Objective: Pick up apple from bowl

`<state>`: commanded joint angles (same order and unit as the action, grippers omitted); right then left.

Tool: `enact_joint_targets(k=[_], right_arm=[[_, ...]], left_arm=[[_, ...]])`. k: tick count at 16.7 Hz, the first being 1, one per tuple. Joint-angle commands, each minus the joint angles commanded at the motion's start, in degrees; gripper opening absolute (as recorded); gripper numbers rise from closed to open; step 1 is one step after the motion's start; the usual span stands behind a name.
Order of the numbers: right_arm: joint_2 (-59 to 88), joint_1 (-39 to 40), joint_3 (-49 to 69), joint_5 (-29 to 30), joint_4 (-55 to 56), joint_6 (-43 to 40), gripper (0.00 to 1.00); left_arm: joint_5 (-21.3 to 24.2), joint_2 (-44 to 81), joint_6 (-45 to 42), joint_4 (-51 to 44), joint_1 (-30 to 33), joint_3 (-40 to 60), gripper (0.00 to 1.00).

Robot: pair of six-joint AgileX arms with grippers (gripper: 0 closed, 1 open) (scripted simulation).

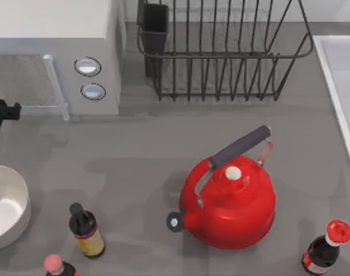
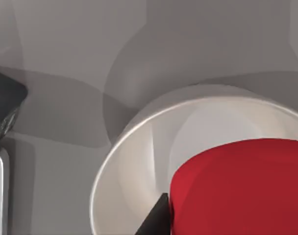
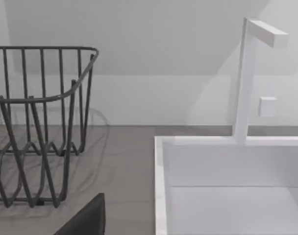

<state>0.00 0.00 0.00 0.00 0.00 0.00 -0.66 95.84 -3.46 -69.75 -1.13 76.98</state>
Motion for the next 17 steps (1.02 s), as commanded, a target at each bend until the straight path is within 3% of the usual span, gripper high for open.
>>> enact_joint_targets(k=[4, 8, 17], right_arm=[[0.0, 0.0, 0.0, 0.0, 0.0, 0.0, 1.00], [0.0, 0.0, 0.0, 0.0, 0.0, 0.0, 1.00], [0.0, 0.0, 0.0, 0.0, 0.0, 0.0, 1.00]], left_arm=[[0.0, -0.8, 0.3, -19.1, 0.2, 18.3, 0.00], [0.0, -2.3, 0.5, -29.8, 0.4, 28.9, 0.00], [0.0, -1.2, 2.6, -30.0, 2.4, 29.9, 0.00]])
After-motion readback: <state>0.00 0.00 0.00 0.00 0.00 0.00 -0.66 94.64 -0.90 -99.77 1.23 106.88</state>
